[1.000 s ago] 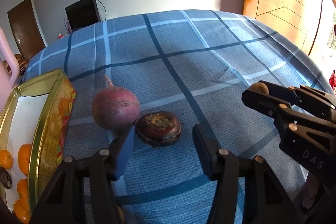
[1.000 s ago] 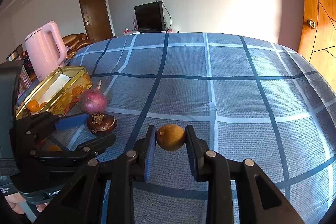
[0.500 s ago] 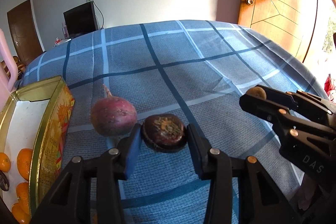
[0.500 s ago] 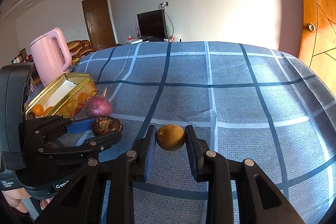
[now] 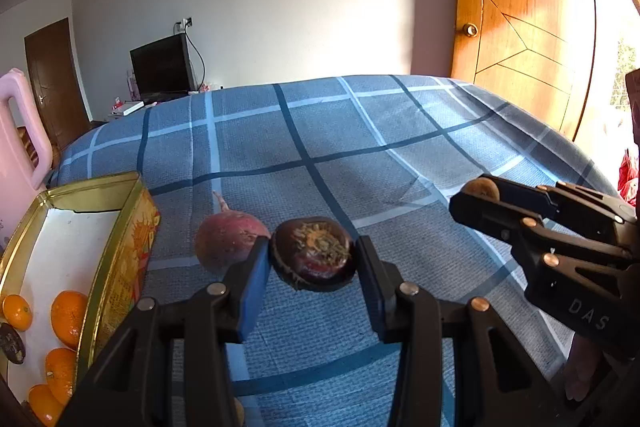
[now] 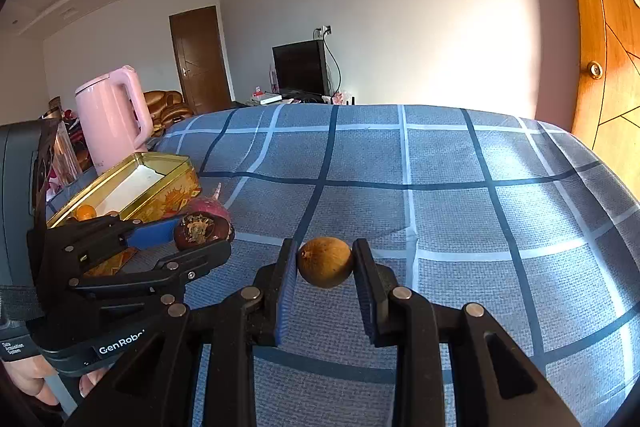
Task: Organize fruits
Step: 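Grasp a dark passion fruit with the left gripper while the right holds the yellow fruit, then carry the dark passion fruit and yellow fruit toward the tin tray with both grippers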
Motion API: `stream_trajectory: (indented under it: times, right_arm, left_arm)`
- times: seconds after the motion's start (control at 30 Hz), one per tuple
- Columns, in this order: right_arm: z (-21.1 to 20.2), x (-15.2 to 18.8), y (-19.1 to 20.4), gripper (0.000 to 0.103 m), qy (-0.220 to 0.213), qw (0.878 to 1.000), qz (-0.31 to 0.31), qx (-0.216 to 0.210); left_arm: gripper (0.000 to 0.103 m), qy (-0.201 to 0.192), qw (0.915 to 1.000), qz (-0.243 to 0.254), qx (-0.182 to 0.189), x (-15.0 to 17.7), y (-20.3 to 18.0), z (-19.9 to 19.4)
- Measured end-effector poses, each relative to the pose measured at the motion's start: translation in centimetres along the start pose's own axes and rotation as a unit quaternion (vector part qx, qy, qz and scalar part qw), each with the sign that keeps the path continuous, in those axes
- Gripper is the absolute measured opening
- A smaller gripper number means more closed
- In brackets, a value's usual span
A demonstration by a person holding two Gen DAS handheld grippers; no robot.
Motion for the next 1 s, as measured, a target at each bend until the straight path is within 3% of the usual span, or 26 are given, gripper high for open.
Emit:
stream_trajectory:
  times: [1.0]
  right_arm:
    - [-2.7, -0.9, 1.3, 0.030, -0.066, 0.997, -0.030, -0.016]
  left_arm:
    - [0.045, -0.075, 0.9968, -0.003, -0.027, -1.1, 0.5, -3.1]
Point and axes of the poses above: each gripper's, at about its wrist camera, not at the fingertips, and z roughly the way its jaws point, y to its left, x to its underside, the point moved 10 cm from there along z, roughly the way its jaws point, and after that the axes turned 6 degrees about z, right-handed, at the moved point
